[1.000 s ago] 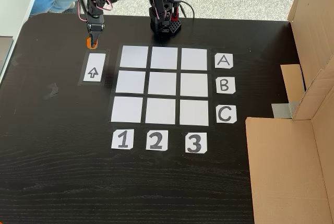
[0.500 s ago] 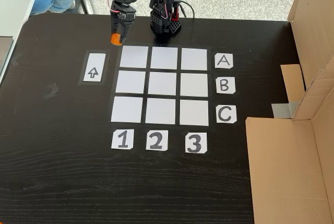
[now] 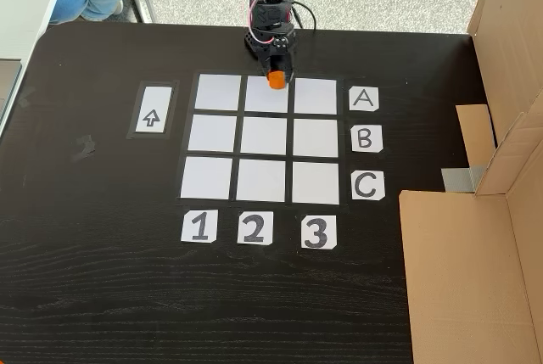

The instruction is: Pick up the round, orange token and place it in the grid on square A3.

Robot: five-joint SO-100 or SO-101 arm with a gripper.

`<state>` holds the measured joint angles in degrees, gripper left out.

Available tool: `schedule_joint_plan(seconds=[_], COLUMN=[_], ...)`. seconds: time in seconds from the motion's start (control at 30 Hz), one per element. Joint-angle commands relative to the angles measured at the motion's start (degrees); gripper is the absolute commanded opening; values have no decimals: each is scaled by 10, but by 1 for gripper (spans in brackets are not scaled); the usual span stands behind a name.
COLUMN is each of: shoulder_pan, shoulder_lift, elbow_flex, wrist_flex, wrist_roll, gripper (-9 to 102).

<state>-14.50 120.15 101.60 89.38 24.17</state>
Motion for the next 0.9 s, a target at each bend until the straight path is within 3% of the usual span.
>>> schedule_joint_plan(seconds=[0.0, 0.27, 0.87], shoulder_pan=[-105, -258, -264], shoulder_lift=[-18, -80, -171], elbow_flex=[9, 33, 192], wrist_flex=[1, -25, -179], wrist_roll=[44, 143, 196], gripper=[-1, 0, 0])
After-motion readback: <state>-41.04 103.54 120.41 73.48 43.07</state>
